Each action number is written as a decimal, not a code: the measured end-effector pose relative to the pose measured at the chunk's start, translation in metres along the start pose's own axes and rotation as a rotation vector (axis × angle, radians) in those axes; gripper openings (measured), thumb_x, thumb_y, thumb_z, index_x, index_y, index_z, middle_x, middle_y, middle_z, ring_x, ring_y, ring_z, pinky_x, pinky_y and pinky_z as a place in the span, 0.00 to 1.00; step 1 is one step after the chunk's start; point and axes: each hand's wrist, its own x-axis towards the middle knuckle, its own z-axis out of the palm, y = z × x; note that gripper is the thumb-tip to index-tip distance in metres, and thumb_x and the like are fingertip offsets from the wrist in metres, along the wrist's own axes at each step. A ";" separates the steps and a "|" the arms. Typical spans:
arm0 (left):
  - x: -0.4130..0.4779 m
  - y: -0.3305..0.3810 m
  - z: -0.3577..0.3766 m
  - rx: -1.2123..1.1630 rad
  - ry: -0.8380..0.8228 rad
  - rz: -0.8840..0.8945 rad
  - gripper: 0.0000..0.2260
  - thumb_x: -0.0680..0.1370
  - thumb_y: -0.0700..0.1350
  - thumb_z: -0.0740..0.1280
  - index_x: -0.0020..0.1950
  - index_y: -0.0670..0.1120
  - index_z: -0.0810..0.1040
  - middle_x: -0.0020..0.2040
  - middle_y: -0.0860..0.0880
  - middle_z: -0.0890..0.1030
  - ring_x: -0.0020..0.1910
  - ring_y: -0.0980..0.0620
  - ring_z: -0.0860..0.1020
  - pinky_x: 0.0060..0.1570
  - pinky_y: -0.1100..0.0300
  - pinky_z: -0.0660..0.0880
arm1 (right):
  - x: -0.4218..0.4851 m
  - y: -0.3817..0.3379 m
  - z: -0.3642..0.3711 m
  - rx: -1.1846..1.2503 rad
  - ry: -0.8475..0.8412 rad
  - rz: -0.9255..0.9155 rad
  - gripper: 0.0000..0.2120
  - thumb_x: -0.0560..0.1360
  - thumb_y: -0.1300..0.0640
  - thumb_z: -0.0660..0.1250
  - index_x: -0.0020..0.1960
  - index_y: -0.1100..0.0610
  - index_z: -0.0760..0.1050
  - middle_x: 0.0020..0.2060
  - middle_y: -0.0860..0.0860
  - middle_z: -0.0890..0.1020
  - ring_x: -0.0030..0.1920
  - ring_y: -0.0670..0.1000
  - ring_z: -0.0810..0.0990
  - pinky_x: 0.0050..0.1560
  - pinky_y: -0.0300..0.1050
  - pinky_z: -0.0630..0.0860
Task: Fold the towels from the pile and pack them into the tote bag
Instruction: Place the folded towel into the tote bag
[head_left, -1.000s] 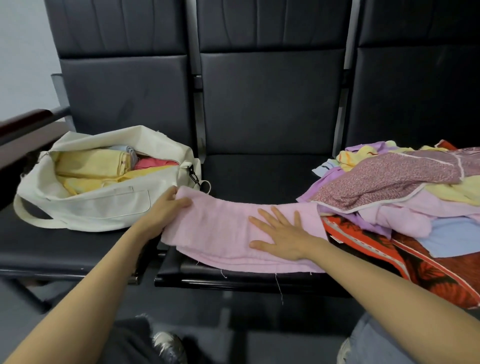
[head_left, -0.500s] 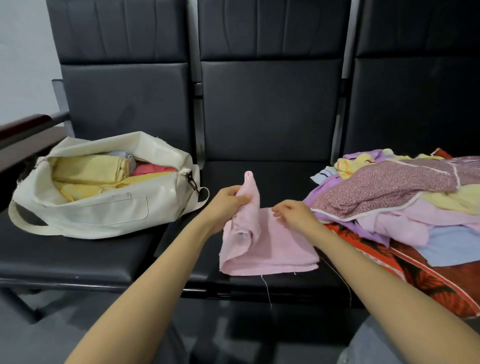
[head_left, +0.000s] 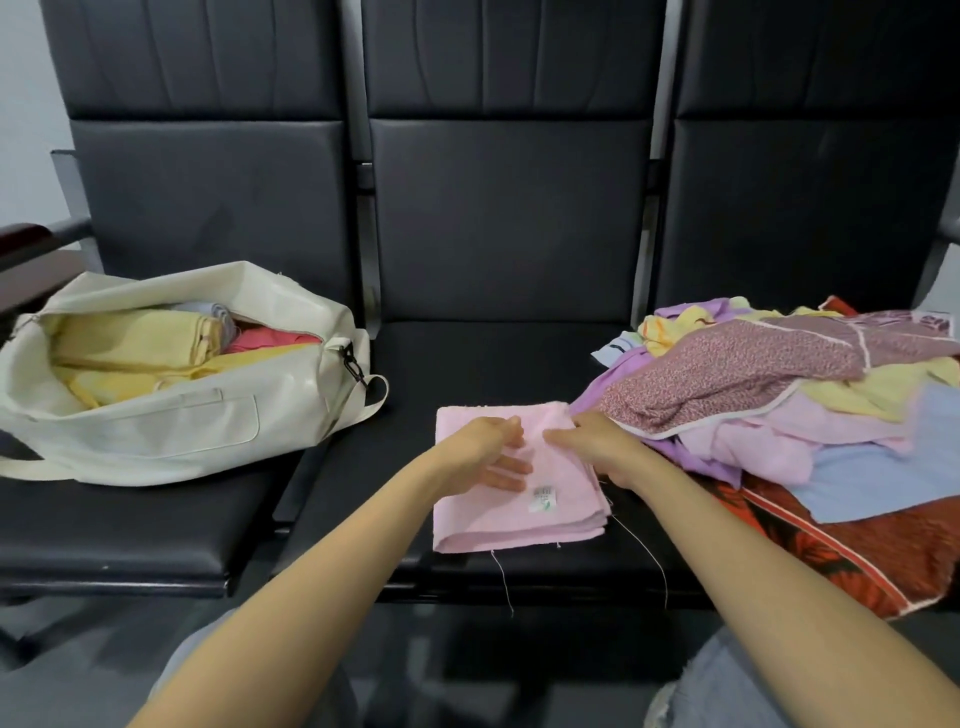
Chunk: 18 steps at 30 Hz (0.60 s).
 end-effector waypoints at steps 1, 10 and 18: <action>-0.001 0.000 -0.005 0.019 0.038 0.007 0.16 0.84 0.47 0.56 0.64 0.37 0.70 0.59 0.43 0.73 0.44 0.47 0.79 0.41 0.55 0.80 | -0.001 0.000 0.000 -0.061 -0.020 -0.026 0.16 0.74 0.58 0.67 0.61 0.59 0.75 0.55 0.56 0.81 0.55 0.56 0.79 0.59 0.55 0.76; -0.006 -0.018 -0.049 0.812 0.411 -0.008 0.20 0.73 0.46 0.71 0.60 0.41 0.70 0.60 0.43 0.74 0.54 0.46 0.75 0.48 0.58 0.71 | -0.004 0.010 -0.009 -0.360 0.029 -0.077 0.23 0.71 0.53 0.73 0.62 0.61 0.73 0.57 0.56 0.79 0.57 0.55 0.78 0.57 0.49 0.75; -0.006 -0.031 -0.057 0.643 0.350 -0.142 0.17 0.72 0.53 0.73 0.37 0.44 0.70 0.37 0.50 0.72 0.36 0.53 0.71 0.31 0.63 0.64 | -0.008 0.011 0.000 -0.429 0.002 -0.022 0.29 0.73 0.46 0.71 0.68 0.61 0.70 0.63 0.56 0.77 0.61 0.56 0.76 0.62 0.48 0.73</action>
